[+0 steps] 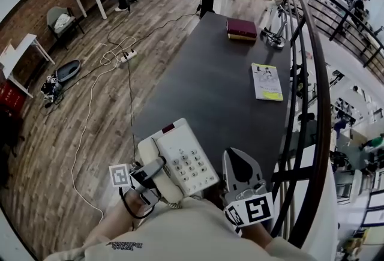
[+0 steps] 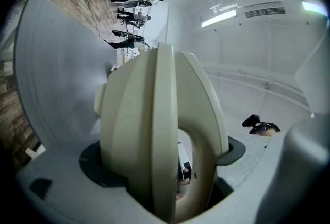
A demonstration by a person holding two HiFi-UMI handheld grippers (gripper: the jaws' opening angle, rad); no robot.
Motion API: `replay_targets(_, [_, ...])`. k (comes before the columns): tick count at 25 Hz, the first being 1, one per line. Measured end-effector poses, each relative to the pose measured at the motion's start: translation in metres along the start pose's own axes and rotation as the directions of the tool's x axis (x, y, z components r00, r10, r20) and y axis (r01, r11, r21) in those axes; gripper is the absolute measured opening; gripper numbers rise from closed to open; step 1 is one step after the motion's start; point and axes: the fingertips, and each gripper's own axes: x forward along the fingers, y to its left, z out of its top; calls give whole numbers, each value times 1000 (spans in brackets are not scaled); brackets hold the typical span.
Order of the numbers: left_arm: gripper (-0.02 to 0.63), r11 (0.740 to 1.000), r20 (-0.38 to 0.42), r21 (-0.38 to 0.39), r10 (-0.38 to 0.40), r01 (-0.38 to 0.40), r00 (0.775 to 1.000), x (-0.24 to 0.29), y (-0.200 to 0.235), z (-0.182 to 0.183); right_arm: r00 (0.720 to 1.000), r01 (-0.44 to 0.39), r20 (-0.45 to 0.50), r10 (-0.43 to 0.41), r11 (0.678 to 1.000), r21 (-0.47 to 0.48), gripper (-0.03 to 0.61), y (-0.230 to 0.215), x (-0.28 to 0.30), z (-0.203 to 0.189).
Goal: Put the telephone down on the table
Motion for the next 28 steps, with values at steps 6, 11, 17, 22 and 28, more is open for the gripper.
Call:
replay_targets(6, [480, 1000, 28, -4, 11, -11, 1000, 5, 4, -9, 1000, -23, 3, 23, 1000, 8, 2, -4, -9, -4])
replay_targets(11, [480, 1000, 51, 9, 5, -5, 999, 11, 3, -18, 999, -37, 13, 37, 999, 9, 2, -14, -19, -6])
replay_targets(17, [480, 999, 67, 29, 12, -14, 998, 9, -1, -14, 999, -40, 25, 40, 999, 0, 2, -17, -14, -6])
replay_targets(22, [480, 999, 70, 48, -1, -2, 998, 13, 4, 2, 999, -31, 29, 31, 999, -8, 2, -24, -3, -9])
replay_targets(28, [480, 999, 51, 44, -30, 28, 998, 27, 17, 46, 1000, 7, 21, -6, 999, -43, 2, -38, 33, -10])
